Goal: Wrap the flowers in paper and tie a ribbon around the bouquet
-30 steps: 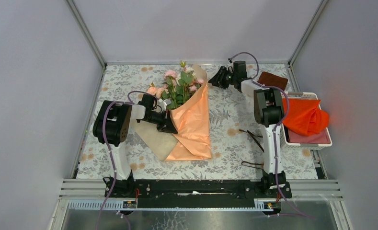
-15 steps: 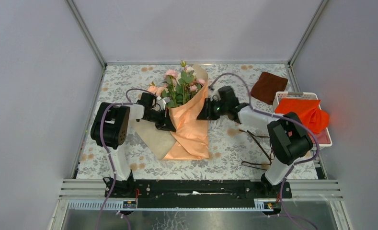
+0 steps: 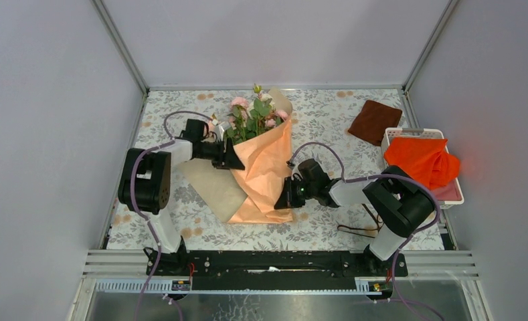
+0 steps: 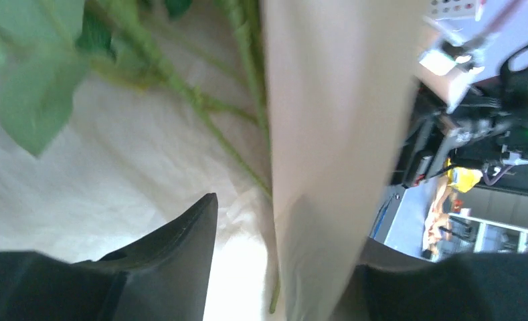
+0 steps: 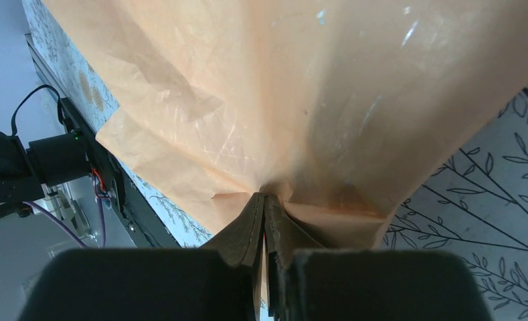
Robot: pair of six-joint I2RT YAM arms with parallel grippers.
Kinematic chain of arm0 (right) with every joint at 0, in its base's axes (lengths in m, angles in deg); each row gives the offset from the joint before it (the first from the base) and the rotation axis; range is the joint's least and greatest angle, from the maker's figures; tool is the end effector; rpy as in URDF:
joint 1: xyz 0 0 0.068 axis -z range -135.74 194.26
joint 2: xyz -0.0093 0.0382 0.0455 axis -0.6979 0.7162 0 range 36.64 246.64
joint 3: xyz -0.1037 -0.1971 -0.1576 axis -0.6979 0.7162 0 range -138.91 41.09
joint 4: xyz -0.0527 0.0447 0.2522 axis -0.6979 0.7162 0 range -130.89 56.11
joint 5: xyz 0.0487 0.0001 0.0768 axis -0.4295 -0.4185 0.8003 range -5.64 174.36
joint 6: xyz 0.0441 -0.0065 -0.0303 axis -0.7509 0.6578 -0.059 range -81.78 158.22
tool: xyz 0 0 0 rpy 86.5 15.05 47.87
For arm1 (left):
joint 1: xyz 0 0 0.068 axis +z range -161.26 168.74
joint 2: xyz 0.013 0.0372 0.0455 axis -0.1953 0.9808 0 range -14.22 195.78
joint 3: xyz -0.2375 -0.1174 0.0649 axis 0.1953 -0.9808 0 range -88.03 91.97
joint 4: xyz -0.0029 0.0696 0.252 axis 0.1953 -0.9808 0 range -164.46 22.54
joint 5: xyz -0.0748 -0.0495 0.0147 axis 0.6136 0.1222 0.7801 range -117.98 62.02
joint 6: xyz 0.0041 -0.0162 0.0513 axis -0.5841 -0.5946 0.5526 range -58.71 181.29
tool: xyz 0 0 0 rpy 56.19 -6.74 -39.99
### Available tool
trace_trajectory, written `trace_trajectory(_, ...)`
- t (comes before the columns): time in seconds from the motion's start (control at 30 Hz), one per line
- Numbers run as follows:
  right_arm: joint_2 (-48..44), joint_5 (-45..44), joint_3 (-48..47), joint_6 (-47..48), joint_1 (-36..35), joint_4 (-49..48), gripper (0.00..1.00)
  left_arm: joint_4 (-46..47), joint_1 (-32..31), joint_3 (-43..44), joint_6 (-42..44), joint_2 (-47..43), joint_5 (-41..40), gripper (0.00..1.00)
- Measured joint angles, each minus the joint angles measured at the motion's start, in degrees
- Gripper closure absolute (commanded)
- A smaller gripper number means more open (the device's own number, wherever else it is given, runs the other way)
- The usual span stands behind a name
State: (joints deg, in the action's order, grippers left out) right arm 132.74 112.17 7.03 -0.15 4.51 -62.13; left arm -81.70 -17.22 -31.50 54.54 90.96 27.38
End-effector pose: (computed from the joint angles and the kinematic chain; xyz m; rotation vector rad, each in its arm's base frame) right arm 0.2169 0.2018 0.1188 -0.3136 2.4956 1.2015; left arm 0.3340 -0.0642 0.1400 0.2948 2.4669 -1.3505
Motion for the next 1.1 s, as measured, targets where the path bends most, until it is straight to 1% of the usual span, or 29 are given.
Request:
trace_trajectory(0.1,-0.37,-0.74,0.02,0.15,-0.20,0.35,0.94,0.07,1.31,2.67,2.93,-1.97,4.09,0.40)
trace_trajectory(0.17,-0.83,-1.44,0.00,0.57,-0.37,0.96,0.94,0.17,1.60,4.22,4.50,-2.51,7.06,0.42)
trace_trajectory(0.2,-1.14,-1.81,0.00,0.81,-0.37,1.38,0.94,0.15,1.55,4.79,5.03,-2.51,8.24,0.48)
trace_trajectory(0.23,-1.38,-2.16,0.00,1.01,-0.37,1.77,0.94,0.11,1.55,5.35,5.40,-2.49,9.11,0.59)
trace_trajectory(0.33,-1.70,-2.69,0.02,1.18,-0.37,2.27,0.94,0.00,1.42,6.27,5.77,-2.49,9.27,0.95)
trace_trajectory(0.37,-1.81,-2.80,0.11,1.20,-0.39,2.29,0.94,0.07,1.49,6.51,6.12,-2.49,9.09,1.00)
trace_trajectory(0.47,-2.12,-3.17,0.50,1.20,-0.39,2.08,0.95,0.07,1.62,6.69,5.84,-2.56,7.82,1.00)
trace_trajectory(0.63,-2.82,-3.56,1.75,1.20,-0.39,0.87,0.95,-0.02,2.84,7.10,4.07,-1.84,1.66,1.00)
trace_trajectory(0.77,-3.85,-4.31,3.67,1.16,-0.39,-0.66,0.96,-1.03,3.45,9.68,2.49,3.76,-2.47,1.00)
trace_trajectory(0.87,-5.62,-4.52,5.70,0.85,-0.39,-1.27,0.96,-1.36,3.69,9.97,1.53,7.28,-4.81,1.00)
trace_trajectory(1.0,-9.51,-4.83,8.22,0.52,-0.39,0.26,0.95,-1.55,3.80,9.94,1.22,8.15,-7.91,1.00)
trace_trajectory(1.1,-12.94,-5.25,9.51,0.61,-0.39,4.68,0.92,-0.83,3.85,9.94,1.46,8.15,-10.38,1.00)
